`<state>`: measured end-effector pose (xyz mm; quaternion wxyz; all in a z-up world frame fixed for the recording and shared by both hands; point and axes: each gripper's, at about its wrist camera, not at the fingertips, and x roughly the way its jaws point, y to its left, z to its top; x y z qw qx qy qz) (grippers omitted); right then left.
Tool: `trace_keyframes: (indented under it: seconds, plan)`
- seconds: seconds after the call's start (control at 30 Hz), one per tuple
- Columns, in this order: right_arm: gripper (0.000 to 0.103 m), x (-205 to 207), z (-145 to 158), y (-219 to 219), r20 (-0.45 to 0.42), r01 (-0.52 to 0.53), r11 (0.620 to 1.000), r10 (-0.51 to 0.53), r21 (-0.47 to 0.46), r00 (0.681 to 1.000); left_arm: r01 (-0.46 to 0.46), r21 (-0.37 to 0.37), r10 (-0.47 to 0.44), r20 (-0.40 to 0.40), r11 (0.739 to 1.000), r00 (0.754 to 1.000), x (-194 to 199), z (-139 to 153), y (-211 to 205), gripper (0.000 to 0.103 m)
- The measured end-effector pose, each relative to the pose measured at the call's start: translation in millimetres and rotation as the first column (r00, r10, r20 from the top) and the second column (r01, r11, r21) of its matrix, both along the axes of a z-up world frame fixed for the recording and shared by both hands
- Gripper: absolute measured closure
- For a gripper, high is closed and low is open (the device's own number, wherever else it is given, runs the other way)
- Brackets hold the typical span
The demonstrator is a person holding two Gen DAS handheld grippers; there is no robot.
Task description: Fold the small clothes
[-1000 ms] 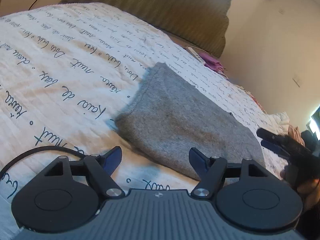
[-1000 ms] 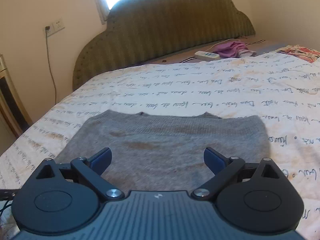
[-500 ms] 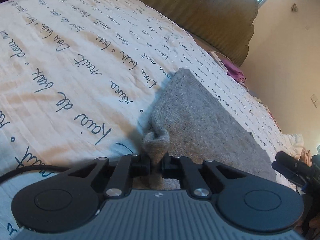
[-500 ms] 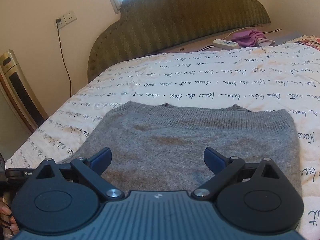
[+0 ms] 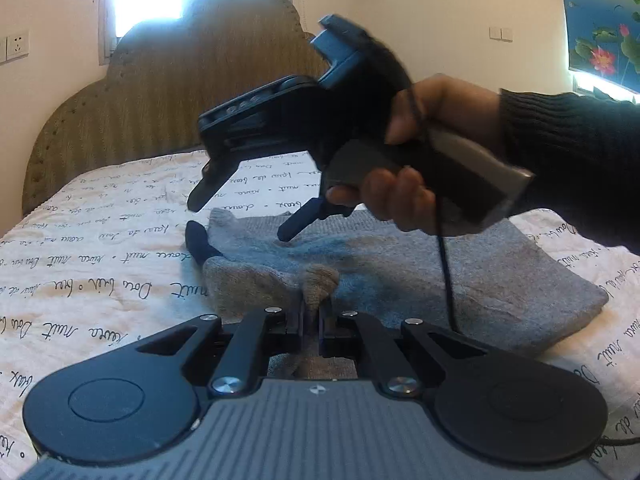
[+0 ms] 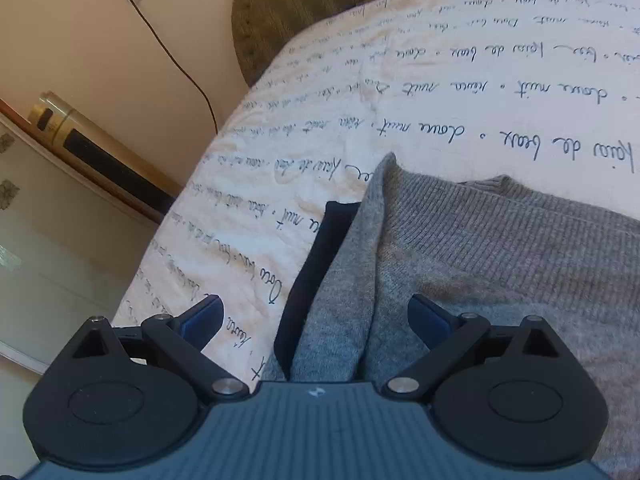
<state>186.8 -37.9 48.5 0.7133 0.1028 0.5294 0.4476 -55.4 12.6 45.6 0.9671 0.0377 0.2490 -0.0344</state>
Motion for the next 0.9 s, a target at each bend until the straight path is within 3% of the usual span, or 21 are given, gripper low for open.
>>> trace_keyframes:
  seconds: [0.13,0.23,0.37,0.47,0.57,0.6,0.63,0.7,0.9]
  plan:
    - [0.004,12,-13,22,-0.071,-0.025,0.999,0.024,-0.022,0.997,0.015,-0.01,-0.015,-0.013,1.0,1.0,-1,-4,2,0.099]
    - [0.003,14,-10,40,-0.056,-0.056,0.998,0.054,-0.034,0.997,0.005,-0.021,-0.006,-0.029,1.0,1.0,-1,-7,3,0.099]
    - [0.004,7,-5,78,0.059,-0.127,0.976,0.139,-0.178,0.988,-0.003,-0.031,0.001,-0.049,1.0,0.999,1,-11,5,0.099]
    - [0.007,-2,-6,103,0.181,-0.157,0.937,0.22,-0.311,0.959,-0.003,-0.031,0.001,-0.054,1.0,0.999,0,-11,6,0.099]
    - [0.036,-10,-12,118,0.269,-0.157,0.895,0.286,-0.418,0.92,-0.007,-0.031,0.005,-0.054,0.999,0.999,2,-10,6,0.099]
    - [0.052,-11,-12,118,0.302,-0.149,0.884,0.304,-0.443,0.904,-0.008,-0.031,0.006,-0.054,0.999,0.999,2,-9,6,0.099]
    - [0.069,-8,-11,115,0.308,-0.142,0.882,0.302,-0.449,0.902,-0.009,-0.032,0.007,-0.054,0.999,0.999,2,-10,6,0.099]
    - [0.088,2,-7,104,0.283,-0.153,0.898,0.286,-0.411,0.916,-0.008,-0.033,0.006,-0.052,0.999,0.999,2,-9,6,0.099]
    - [0.094,10,14,45,0.278,-0.134,0.958,0.204,-0.252,0.938,0.035,-0.032,-0.036,-0.028,0.999,0.999,1,4,-6,0.099]
